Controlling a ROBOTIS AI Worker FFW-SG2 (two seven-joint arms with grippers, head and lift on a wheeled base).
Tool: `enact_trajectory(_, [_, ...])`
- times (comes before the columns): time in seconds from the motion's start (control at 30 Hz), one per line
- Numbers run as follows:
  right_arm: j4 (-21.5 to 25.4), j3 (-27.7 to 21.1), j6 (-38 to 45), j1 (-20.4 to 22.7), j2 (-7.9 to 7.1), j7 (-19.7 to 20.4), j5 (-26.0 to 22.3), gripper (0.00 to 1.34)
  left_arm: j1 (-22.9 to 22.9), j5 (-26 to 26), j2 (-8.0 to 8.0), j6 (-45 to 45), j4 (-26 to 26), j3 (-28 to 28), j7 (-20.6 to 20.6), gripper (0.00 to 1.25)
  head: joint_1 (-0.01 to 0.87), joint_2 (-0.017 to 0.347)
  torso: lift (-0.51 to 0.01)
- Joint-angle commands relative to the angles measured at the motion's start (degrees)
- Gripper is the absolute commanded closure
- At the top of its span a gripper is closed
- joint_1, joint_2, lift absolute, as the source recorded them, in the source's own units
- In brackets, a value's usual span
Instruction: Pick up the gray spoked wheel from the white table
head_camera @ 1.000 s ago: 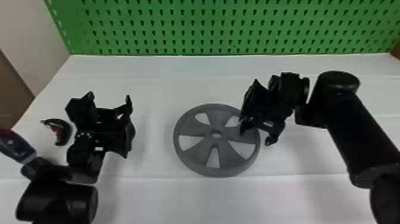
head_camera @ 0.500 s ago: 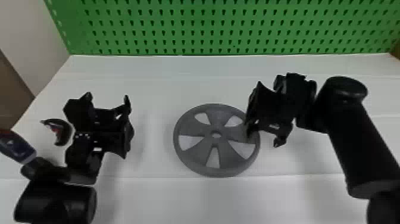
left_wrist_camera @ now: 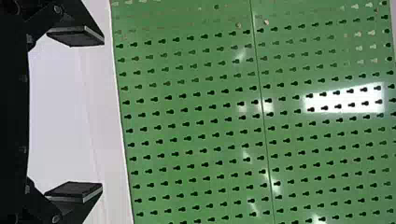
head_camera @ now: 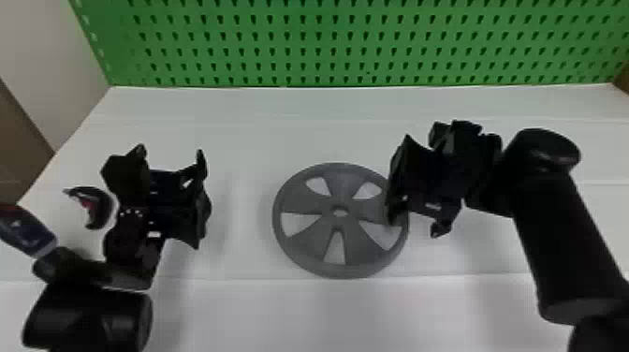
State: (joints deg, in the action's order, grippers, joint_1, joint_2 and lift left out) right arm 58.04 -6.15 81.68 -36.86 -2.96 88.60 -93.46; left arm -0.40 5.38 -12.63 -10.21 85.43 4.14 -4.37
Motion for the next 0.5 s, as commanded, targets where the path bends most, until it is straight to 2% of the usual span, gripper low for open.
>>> enact_trajectory(0.0, [0.75, 0.44, -0.56, 0.74, 0.77, 0.00, 1.35, 0.45, -0.04, 0.16, -0.21, 0.10, 0.00, 0.17, -0.02, 0.18, 0.806, 0.044, -0.098])
enact_trajectory(0.47, [0.93, 0.97, -2.84, 1.00, 0.59, 0.00, 2.49, 0.45, -0.39, 0.59, -0.73, 0.36, 0.00, 0.96, -0.29, 0.18, 0.806, 0.044, -0.098])
